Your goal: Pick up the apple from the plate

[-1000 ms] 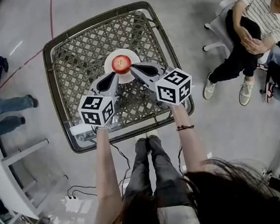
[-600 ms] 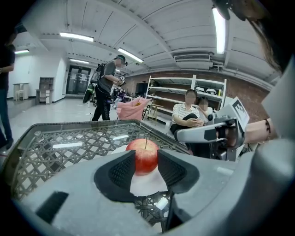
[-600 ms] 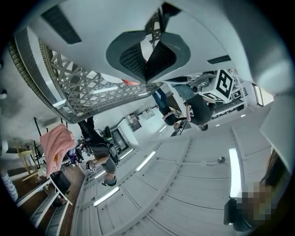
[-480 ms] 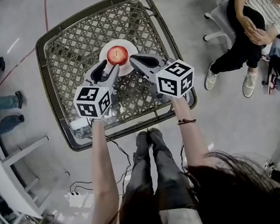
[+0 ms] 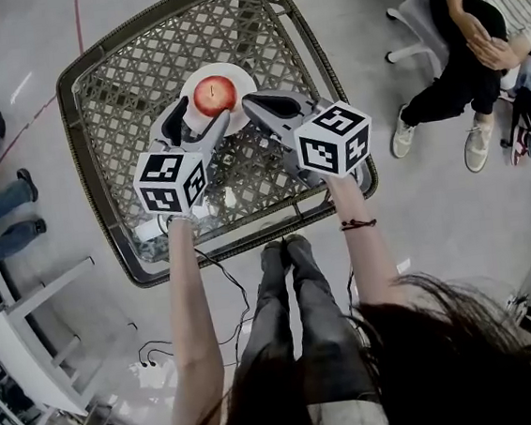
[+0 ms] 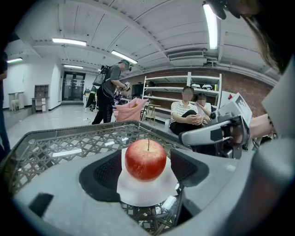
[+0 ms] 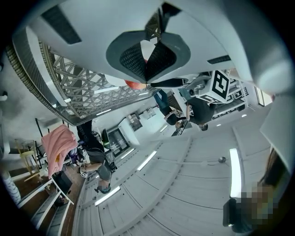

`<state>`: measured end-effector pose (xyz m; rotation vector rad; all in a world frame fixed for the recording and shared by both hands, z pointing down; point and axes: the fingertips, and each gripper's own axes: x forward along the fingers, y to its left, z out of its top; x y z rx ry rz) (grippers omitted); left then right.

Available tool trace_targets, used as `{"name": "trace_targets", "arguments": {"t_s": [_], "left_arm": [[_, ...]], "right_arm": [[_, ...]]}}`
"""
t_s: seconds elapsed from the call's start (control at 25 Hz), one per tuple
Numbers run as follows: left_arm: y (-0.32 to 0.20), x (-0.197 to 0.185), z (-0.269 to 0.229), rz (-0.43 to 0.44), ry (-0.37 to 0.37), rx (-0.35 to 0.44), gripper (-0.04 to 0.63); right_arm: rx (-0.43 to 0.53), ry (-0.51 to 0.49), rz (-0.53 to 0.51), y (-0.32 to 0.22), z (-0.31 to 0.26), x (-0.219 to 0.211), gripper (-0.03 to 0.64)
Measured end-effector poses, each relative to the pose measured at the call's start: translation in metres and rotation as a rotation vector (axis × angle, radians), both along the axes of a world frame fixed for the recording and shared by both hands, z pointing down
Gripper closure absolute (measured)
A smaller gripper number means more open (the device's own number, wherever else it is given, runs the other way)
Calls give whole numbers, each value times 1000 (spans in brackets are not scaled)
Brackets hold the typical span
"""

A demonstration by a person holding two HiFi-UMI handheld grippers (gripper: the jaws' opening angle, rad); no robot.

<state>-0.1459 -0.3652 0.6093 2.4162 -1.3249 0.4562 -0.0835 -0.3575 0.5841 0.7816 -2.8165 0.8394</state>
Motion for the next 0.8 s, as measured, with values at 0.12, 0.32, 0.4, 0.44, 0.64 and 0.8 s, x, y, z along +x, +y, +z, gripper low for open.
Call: {"name": "trace_targets", "arguments": {"t_s": [0.12,0.32,0.4,0.44,0.64,0.8], "left_arm": [[-3,2,3,20,-8,11,251],[-8,6,7,43,-23,35,236],[-10,8,9,54,-26,41,226],[-11,9,10,61,-30,43,220],[-16,15,14,105,-64,51,197],[-20,16,16,117,-79,57,190]], "right_arm": [[-2,-2,0,-1,4,0,607],[-2,3,-10,-4,10,0,607],[-1,6,-12,-6,12,1,607],[0,8,-13,-7,13,1,607],[2,12,-8,-8,16,5,607],[-1,15,-1,-7,21,9,607]]}}
